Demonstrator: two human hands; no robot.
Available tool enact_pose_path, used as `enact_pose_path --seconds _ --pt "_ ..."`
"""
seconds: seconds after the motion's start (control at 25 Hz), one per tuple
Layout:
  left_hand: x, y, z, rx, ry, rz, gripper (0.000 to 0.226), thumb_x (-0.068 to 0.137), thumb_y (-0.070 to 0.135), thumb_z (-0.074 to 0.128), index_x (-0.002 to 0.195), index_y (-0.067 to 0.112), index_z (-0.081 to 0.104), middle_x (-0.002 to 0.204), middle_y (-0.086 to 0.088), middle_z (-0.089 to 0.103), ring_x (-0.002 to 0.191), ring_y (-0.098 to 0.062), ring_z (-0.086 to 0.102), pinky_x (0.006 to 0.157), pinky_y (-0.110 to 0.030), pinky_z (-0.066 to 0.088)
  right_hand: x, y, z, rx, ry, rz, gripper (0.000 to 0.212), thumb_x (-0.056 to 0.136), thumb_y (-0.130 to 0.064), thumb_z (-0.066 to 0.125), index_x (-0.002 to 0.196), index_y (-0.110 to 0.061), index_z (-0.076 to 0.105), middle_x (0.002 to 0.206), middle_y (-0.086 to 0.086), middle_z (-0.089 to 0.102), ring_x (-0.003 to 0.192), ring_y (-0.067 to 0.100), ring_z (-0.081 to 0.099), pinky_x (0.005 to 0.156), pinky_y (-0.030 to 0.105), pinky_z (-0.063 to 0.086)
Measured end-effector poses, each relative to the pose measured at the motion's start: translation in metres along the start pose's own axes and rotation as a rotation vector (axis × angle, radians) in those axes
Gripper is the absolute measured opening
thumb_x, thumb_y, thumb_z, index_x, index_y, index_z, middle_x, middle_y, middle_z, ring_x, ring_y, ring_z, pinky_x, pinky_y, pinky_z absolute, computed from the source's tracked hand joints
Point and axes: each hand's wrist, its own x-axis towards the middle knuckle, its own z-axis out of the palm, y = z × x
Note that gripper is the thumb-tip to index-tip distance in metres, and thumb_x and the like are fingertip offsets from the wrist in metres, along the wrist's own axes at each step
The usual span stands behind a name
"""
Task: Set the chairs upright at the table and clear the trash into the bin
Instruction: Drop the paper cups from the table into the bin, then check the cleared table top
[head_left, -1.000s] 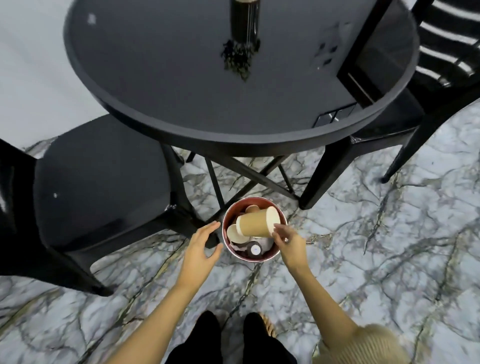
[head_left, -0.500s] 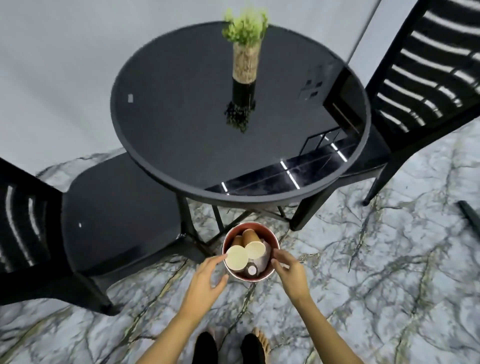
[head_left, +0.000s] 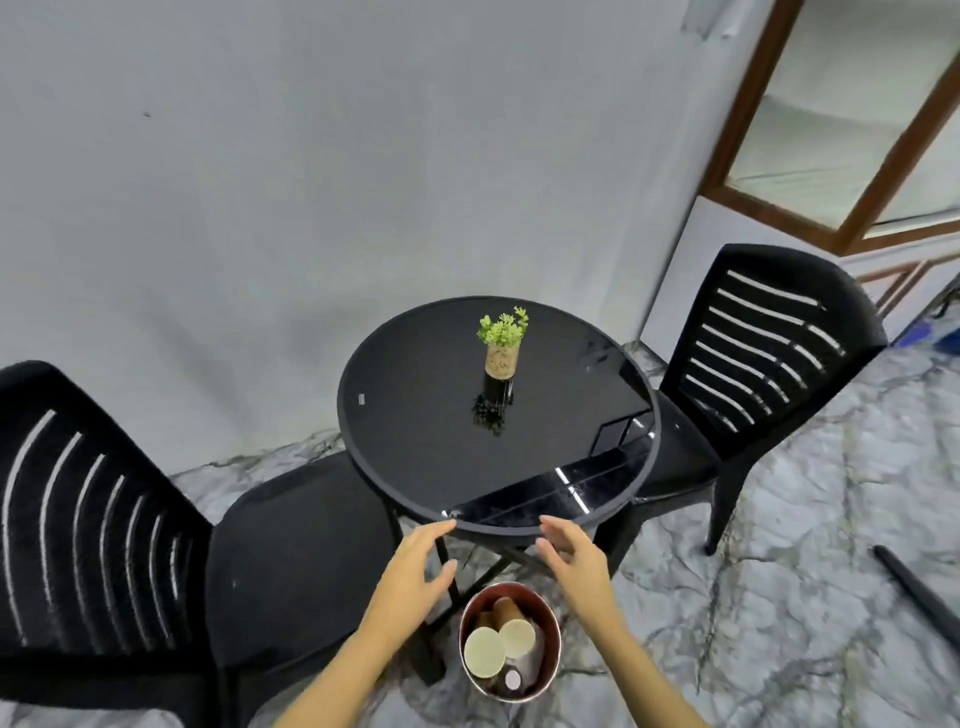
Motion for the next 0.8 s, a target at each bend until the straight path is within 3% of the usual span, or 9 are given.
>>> enact_pose_path --seconds 0.08,0.28,0.44,0.6,0.8 --pt "0.007 0.009 -0.018 0.007 0.032 0.040 0.043 0.093 0.020 0.055 0.134 0.026 0.044 0.133 0.015 0.044 0.125 0.001 0.036 0.107 -0.020 0.029 0.007 -0.022 -0.002 -0.023 0.020 -0.049 0.027 0.088 -0.013 0.060 0.114 -0.018 0.059 0.105 -0.005 0.061 0.100 0.012 0.059 0.088 0.022 0.047" --pt "0.020 0.012 -0.039 0.026 0.037 0.062 0.043 0.093 0.020 0.054 0.135 0.024 0.042 0.141 0.010 0.044 0.133 -0.007 0.036 0.110 -0.025 0.029 0.030 -0.053 -0.001 -0.020 0.058 -0.086 0.029 0.088 -0.013 0.059 0.117 -0.015 0.057 0.110 -0.003 0.060 0.104 0.013 0.056 0.095 0.029 0.045" --pt "0.042 0.005 -0.046 0.036 0.028 0.066 0.045 0.093 0.019 0.054 0.136 0.024 0.042 0.140 0.010 0.044 0.132 -0.005 0.037 0.101 -0.006 0.030 0.058 -0.063 0.004 -0.012 0.058 -0.087 0.031 0.088 -0.014 0.059 0.119 -0.016 0.056 0.111 -0.002 0.059 0.106 0.014 0.054 0.096 0.029 0.043" --pt "0.084 -0.003 -0.048 0.019 0.055 0.045 0.044 0.093 0.021 0.053 0.136 0.027 0.041 0.138 0.014 0.044 0.131 -0.005 0.037 0.109 -0.024 0.030 0.108 -0.067 0.006 -0.025 0.032 -0.098 0.036 0.088 -0.015 0.059 0.123 -0.016 0.052 0.115 -0.003 0.055 0.108 0.012 0.051 0.096 0.028 0.040" --pt "0.153 -0.016 -0.041 0.013 0.072 -0.008 0.042 0.095 0.024 0.051 0.135 0.029 0.041 0.135 0.018 0.044 0.131 -0.003 0.038 0.110 -0.023 0.029 0.198 -0.061 0.010 -0.033 0.000 -0.059 0.047 0.086 -0.016 0.062 0.130 -0.015 0.044 0.122 -0.003 0.051 0.115 0.014 0.047 0.102 0.033 0.038"
